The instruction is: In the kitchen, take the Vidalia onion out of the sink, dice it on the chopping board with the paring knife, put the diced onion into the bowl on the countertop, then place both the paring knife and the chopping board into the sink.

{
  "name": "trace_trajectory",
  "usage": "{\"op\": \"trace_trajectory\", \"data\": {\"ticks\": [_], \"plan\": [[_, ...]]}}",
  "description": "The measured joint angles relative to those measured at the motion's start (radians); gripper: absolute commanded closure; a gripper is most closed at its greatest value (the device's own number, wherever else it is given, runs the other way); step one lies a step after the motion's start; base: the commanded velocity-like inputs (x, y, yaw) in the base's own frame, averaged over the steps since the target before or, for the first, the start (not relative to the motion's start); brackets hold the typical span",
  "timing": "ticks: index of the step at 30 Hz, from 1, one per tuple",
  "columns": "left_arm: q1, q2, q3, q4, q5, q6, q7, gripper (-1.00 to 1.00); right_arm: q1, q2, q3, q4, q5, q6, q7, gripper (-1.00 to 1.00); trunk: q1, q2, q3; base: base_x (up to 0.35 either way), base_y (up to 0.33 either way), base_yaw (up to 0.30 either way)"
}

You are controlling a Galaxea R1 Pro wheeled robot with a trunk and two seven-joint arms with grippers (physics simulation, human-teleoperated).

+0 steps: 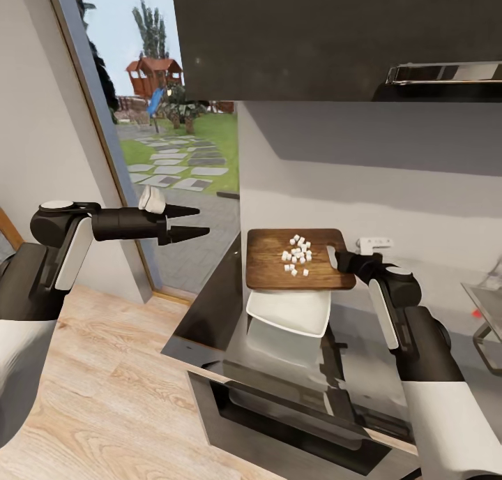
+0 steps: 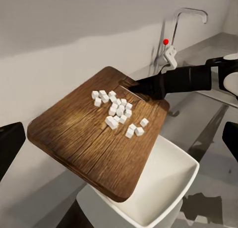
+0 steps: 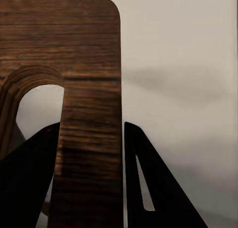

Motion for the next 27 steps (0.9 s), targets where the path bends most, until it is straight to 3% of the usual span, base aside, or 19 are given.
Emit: {"op": "trace_trajectory", "data": {"ticks": [23,27], "plan": [[0.000,0.000,0.000,0.001,0.000,0.000,0.000,-1.00,0.020,0.000,0.000,0.000,0.001,-0.040,0.000,1.00,0.000,0.000,0.000,0.000,0.000,0.000],[0.000,0.000,0.000,0.002,0.000,0.000,0.000,-1.00,0.024,0.000,0.000,0.000,0.001,-0.075,0.000,1.00,0.000,0.000,0.000,0.000,0.000,0.000]]}}
